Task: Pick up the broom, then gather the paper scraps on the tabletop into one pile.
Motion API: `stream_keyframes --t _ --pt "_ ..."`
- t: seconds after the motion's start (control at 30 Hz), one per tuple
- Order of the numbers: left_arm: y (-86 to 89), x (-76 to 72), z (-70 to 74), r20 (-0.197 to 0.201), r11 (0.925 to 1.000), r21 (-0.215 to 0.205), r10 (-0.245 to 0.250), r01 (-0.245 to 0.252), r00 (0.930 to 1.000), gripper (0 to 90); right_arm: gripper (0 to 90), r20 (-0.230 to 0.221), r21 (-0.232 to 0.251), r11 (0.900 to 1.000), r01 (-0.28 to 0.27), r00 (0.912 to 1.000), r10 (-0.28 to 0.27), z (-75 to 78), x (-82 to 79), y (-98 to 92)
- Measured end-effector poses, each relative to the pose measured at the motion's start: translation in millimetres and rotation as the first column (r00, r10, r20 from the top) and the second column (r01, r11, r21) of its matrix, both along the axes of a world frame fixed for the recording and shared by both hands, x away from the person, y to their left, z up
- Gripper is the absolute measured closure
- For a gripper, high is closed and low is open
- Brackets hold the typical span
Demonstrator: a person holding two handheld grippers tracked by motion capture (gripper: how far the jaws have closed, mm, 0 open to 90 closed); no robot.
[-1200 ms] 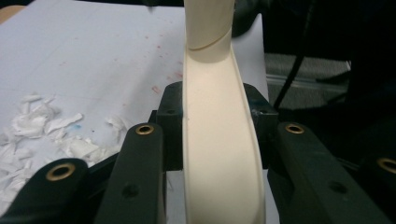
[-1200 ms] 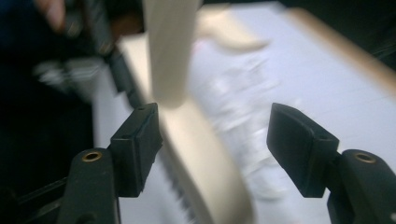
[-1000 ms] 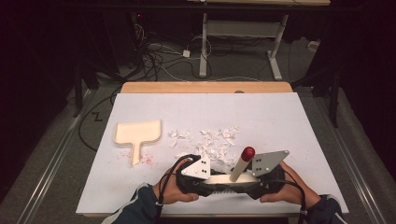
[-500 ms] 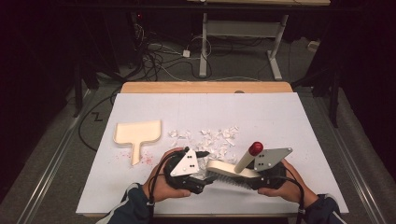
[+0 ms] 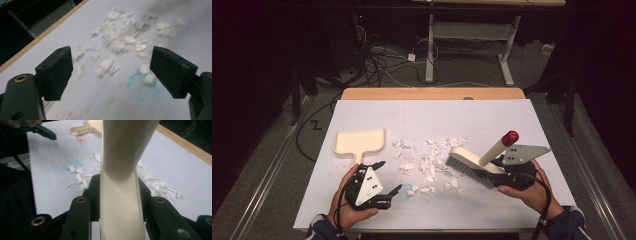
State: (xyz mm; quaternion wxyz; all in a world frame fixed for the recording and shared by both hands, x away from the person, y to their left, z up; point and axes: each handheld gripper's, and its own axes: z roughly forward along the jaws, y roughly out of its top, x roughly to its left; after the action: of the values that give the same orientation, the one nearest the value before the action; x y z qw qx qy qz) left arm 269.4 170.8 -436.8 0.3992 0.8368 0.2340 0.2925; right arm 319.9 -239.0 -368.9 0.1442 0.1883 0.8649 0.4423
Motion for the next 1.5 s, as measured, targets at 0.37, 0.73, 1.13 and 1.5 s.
stream_keyframes --t 0.37,0.73,1.13,1.5 --pt "25.6 -10.3 -18.4 -0.029 0.9955 -0.034 0.088 -0.089 0.9957 17.5 68.7 0.048 0.035 0.981 0.19 0.9803 -0.192 16.0 9.5 -26.0" --pt "35.2 -15.1 -25.6 -0.053 0.9931 0.006 0.118 -0.118 0.9917 17.5 68.7 0.102 -0.057 0.935 0.35 0.9337 -0.343 3.5 39.1 -29.5" --pt "36.4 -17.9 -31.2 -0.079 0.9903 0.035 0.137 -0.135 0.9873 17.5 68.8 0.199 -0.247 0.842 0.479 0.8757 -0.44 -34.7 111.2 0.2" --pt "36.7 -22.7 -33.4 -0.094 0.9912 0.047 0.128 -0.124 0.9873 17.4 68.7 0.22 -0.321 0.88 0.349 0.9315 -0.29 -68.4 115.6 50.1"
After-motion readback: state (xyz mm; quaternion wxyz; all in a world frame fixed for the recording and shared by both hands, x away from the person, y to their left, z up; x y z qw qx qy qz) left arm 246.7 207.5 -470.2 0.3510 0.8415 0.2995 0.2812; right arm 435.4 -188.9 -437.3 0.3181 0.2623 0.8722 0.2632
